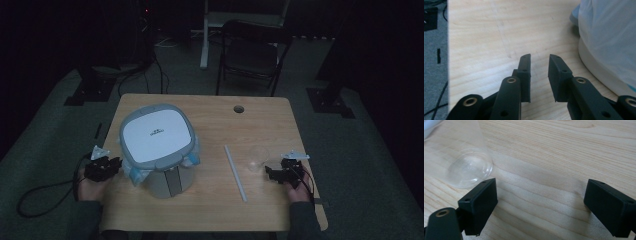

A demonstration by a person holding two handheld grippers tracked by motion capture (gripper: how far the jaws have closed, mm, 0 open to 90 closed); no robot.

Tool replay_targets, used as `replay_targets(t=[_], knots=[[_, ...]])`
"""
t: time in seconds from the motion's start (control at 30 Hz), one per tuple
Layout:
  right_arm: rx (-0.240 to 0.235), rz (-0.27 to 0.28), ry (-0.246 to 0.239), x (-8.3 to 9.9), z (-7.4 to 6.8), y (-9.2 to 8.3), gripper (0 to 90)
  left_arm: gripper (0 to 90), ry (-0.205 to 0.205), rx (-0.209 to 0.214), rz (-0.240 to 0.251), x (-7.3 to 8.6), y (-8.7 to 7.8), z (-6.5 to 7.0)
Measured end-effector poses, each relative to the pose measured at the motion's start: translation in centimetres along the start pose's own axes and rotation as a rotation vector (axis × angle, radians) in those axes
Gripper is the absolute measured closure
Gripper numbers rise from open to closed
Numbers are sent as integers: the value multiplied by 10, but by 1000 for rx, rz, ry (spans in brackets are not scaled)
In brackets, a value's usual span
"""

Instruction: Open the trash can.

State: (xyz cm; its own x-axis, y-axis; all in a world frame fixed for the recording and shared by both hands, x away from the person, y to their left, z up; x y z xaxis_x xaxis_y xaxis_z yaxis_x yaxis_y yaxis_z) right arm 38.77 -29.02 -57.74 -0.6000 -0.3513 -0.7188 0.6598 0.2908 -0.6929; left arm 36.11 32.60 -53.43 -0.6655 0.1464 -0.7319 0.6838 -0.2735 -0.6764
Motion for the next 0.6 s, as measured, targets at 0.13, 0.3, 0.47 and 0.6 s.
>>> replay_targets(t=[0.13, 0.3, 0.47, 0.6], knots=[[0, 0, -1, 0, 0, 0, 107, 741, 9, -5, 20, -10, -9, -3], [0, 1, 0, 0, 0, 0, 107, 741, 20, -5, 46, -21, -17, -5], [0, 0, -2, 0, 0, 0, 107, 740, 38, 4, 63, -32, -25, -5], [0, 0, -2, 0, 0, 0, 107, 738, 49, 15, 74, -38, -29, -3]])
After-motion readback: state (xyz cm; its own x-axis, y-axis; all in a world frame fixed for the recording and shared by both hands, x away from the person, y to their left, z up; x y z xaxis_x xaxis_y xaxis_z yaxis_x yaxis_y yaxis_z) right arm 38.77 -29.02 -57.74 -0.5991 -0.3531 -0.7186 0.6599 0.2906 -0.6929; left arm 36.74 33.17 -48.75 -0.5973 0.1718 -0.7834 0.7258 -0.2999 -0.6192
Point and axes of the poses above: each handheld gripper's, and its own axes: y roughly forward along the jaws, x roughly out of its underside, z roughly to its right, the point moved 4 cm from there along y, roughly forward along the jaws, and after that the axes turned 5 degrees about -y, right-handed, at the moved point
